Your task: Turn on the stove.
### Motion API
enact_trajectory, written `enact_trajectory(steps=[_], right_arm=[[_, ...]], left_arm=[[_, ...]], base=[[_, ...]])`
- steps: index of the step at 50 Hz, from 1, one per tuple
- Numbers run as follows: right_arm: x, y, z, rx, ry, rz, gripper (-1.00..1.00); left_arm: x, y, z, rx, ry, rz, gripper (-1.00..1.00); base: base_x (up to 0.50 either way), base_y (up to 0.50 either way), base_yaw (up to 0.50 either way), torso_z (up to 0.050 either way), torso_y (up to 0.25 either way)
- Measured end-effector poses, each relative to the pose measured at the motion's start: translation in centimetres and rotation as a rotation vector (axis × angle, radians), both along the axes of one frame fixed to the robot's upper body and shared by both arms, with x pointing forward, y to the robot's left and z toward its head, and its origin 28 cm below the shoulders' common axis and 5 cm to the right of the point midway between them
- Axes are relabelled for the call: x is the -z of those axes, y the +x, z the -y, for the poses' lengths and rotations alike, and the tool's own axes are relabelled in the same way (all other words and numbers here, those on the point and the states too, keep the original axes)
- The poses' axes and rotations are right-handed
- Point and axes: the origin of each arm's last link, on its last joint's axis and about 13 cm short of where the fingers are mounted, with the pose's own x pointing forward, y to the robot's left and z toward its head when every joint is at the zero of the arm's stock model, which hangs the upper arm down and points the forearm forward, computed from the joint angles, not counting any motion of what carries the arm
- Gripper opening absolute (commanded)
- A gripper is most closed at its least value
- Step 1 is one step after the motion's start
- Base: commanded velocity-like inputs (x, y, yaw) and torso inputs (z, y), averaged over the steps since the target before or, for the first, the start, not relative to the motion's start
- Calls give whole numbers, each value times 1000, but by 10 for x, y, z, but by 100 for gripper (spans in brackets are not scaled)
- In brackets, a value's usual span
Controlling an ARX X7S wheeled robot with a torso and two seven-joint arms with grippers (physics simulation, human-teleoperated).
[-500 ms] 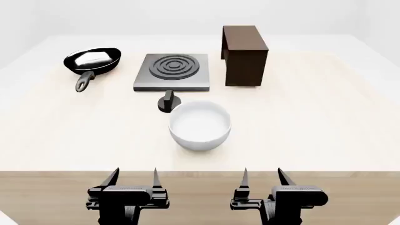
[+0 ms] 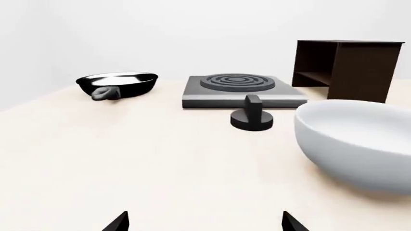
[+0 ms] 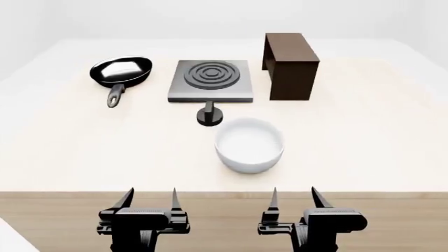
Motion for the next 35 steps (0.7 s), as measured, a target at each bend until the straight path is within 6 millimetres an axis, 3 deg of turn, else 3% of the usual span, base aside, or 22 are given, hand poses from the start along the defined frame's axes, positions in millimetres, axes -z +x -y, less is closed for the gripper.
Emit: enact_trajectory(steps=[35], right_arm=[[-2,-2,0,-4,-8,15,100]], left_arm=[[0,0,1,2,-1,2,100]], base=[[0,429,0,0,0]])
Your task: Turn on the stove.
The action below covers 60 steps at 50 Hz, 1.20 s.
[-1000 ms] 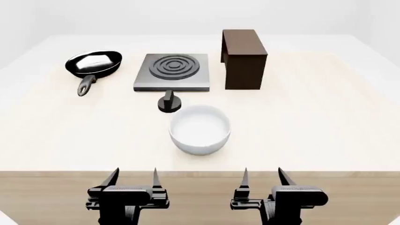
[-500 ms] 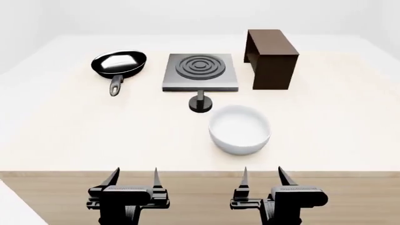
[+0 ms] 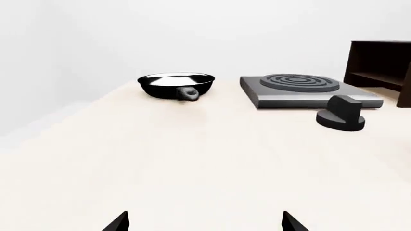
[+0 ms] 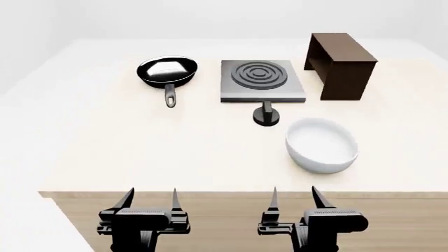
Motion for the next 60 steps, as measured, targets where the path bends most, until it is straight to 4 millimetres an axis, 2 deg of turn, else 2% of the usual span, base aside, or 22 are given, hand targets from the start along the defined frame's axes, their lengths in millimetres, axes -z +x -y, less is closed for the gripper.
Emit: enact_trajectory(steps=[34,47,60], right_arm=[[0,0,0,3,-6,3,100],[1,0,-1,3,2,-8,100],[1,1,0,9,13,-16,100]], left_arm=[[0,0,0,1,-1,0,100],[0,0,0,-1,-2,0,100],[0,0,0,0,-3,-2,100]], base=[[0,452,0,0,0],[4,27,0,0,0],[358,0,0,0,0]])
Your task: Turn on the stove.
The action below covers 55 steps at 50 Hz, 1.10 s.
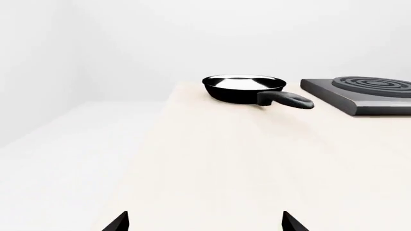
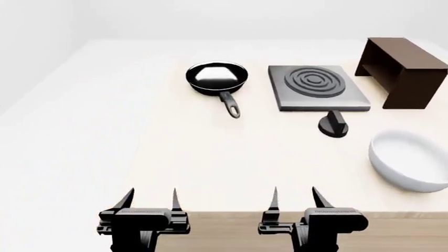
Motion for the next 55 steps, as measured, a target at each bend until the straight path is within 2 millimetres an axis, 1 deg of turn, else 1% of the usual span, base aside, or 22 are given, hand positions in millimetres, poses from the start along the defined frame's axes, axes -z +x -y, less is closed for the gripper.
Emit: enact_trajectory(steps=[20,33,46,55], right_arm=[[0,0,1,7,0,-2,100],[0,0,1,9,-2,-1,100],[-2,3,3,19,4,0,100],[-8,15,10,39,20,4,100]], left_arm=[[0,0,0,1,0,1,100],[-1,0,0,1,0,1,100],[-1,-1,0,2,0,2,100],[0,0,1,3,-2,1,100]], base=[[425,24,0,0,0],[427,166,0,0,0],[0,0,0,0,0],[0,0,0,0,0]])
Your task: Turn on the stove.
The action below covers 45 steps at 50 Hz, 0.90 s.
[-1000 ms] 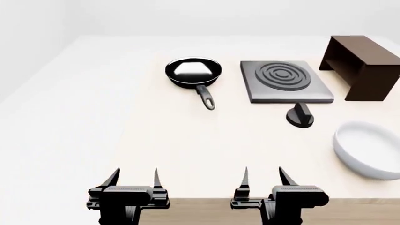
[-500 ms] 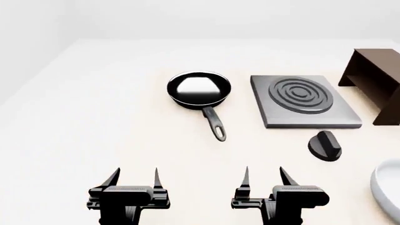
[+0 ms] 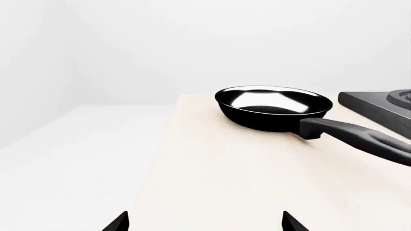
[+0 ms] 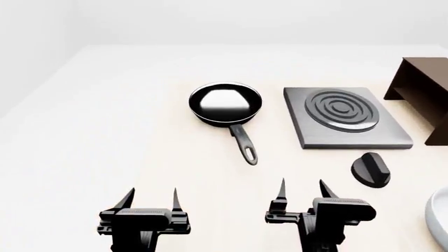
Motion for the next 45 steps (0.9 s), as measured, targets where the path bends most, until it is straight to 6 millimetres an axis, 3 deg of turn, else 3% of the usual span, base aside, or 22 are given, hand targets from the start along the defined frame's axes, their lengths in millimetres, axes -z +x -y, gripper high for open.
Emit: enact_trajectory(steps=[25,45], right_arm=[[0,42,31,109,54,-27,100],[12,65,55,208,95,-52,100]], left_arm=[[0,0,0,0,-2,-1,100],[0,0,0,-1,-3,-3,100]], base=[[0,0,0,0,0],[0,0,0,0,0]])
